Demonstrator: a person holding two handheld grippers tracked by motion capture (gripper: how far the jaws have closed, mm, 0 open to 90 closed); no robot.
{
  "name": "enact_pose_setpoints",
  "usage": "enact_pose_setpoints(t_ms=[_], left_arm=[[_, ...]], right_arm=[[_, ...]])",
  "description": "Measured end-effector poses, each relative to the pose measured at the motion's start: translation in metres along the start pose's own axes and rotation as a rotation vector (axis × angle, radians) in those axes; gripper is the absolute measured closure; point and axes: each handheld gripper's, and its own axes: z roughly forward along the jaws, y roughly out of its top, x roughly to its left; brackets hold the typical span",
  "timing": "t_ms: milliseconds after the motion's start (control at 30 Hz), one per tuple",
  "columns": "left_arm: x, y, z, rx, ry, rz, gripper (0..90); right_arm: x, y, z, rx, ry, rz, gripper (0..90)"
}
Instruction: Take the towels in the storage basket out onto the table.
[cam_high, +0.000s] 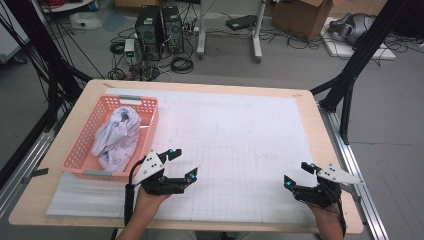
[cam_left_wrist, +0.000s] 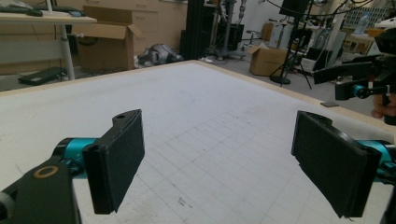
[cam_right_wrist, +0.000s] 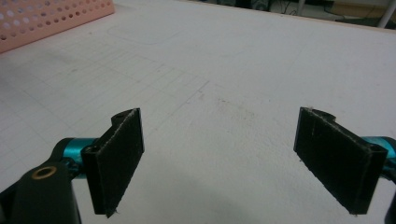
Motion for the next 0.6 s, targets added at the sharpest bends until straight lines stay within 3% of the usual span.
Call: enact_pose_setpoints(t_ms=[233,600], left_arm=[[0.0,0.011,-0.003,-0.005,-0.008,0.0,17.9],[0.007,0.046,-0.016,-0.042,0.001,0.008,17.9]], right_arm=[[0.001,0.001,0.0,-0.002,-0.002,-0.02,14.7],[0.002,0.001,0.0,-0.002,-0.005,-0.022,14.7]])
